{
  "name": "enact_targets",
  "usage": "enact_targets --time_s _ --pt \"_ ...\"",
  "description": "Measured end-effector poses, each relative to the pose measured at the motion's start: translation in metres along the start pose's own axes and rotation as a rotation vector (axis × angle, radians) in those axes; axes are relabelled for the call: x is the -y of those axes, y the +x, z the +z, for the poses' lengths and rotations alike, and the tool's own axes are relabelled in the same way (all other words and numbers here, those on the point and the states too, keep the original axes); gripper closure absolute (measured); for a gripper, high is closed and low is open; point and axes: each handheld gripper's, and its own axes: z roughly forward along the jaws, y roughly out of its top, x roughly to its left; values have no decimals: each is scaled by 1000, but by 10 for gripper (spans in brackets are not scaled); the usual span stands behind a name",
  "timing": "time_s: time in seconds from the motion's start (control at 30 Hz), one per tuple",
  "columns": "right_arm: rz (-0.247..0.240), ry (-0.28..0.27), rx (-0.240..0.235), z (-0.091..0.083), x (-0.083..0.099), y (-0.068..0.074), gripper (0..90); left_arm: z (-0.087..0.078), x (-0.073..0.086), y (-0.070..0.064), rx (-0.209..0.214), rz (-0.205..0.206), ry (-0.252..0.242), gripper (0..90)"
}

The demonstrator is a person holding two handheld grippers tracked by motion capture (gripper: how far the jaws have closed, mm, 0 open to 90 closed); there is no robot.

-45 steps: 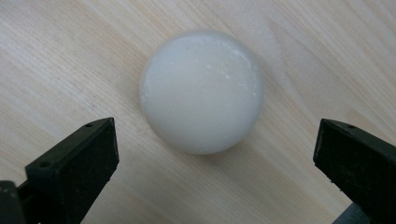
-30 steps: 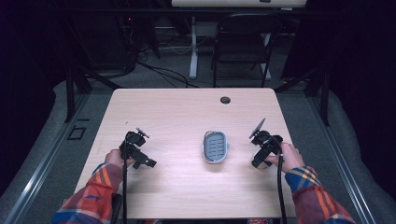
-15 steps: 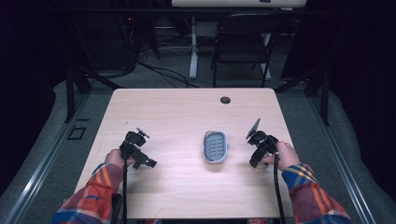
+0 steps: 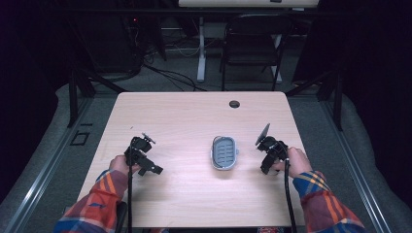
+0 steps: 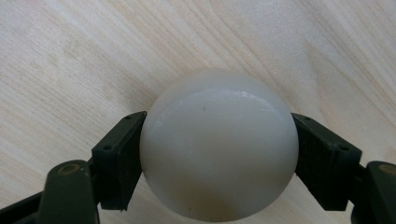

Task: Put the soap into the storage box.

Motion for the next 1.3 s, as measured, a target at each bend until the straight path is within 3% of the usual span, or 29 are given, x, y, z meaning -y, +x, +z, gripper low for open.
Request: enact_targets --time_s 0.13,0.2,0.37,0.5,0.63,1.3 --pt "18 -25 -4 2 1 1 244 0 0 0 -1 2 1 0" --pt "-5 -2 4 0 1 1 244 0 0 0 0 2 1 0" --pt "-7 1 6 -3 1 2 245 0 0 0 0 2 1 0" --pt "-3 -31 8 -5 2 4 245 0 0 0 1 1 2 0" --pt "-17 -6 4 -10 2 4 245 1 -1 0 0 2 5 0" --pt "-38 -9 6 -17 3 6 246 1 -1 -1 -1 3 12 1"
